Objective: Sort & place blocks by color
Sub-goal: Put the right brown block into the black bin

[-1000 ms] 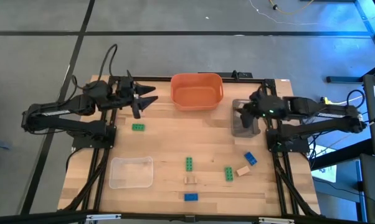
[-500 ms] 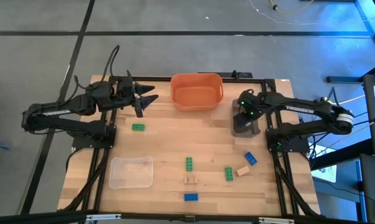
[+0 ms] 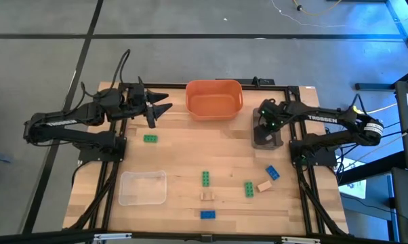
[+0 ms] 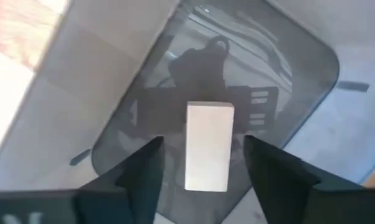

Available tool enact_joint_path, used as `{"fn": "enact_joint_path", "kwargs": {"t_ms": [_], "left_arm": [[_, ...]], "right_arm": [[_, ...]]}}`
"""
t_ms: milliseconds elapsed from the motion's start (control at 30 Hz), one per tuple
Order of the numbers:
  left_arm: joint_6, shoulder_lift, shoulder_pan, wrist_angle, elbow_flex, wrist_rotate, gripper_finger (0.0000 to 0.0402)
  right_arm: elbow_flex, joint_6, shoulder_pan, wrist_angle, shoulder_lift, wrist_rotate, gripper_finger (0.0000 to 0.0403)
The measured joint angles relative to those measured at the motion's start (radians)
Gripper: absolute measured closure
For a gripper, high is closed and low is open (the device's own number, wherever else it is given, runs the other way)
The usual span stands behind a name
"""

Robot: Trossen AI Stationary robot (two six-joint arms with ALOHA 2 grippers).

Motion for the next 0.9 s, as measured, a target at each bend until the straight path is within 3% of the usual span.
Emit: {"fn": "enact_joint_path", "kwargs": {"t_ms": [167, 300, 433, 567, 700, 900], "left_arm": [[0.0, 0.0, 0.0, 0.0, 0.0, 0.0, 0.0157], [-0.001, 0.0, 0.0, -0.001, 0.0, 0.006, 0.0157], [-0.001, 0.0, 0.0, -0.014, 0.0, 0.042, 0.0157], [0.0, 0.0, 0.0, -0.021, 0.0, 0.124, 0.0157], [0.0, 0.0, 0.0, -0.021, 0.0, 0.166, 0.0157], [0.001, 0.0, 0.0, -0.021, 0.0, 0.159, 0.0157]], "right_arm": [[0.061, -0.102, 0.0, -0.087, -0.004, 0.0, 0.0142], [0.129, -0.137, 0.002, -0.184, -0.058, -0.004, 0.014], [0.147, -0.109, 0.041, -0.153, -0.19, -0.068, 0.0147], [0.109, 0.015, 0.132, 0.054, -0.362, -0.116, 0.0153], [0.056, 0.101, 0.241, 0.373, -0.498, -0.116, 0.0154], [0.035, 0.118, 0.323, 0.622, -0.563, -0.113, 0.0154]]}}
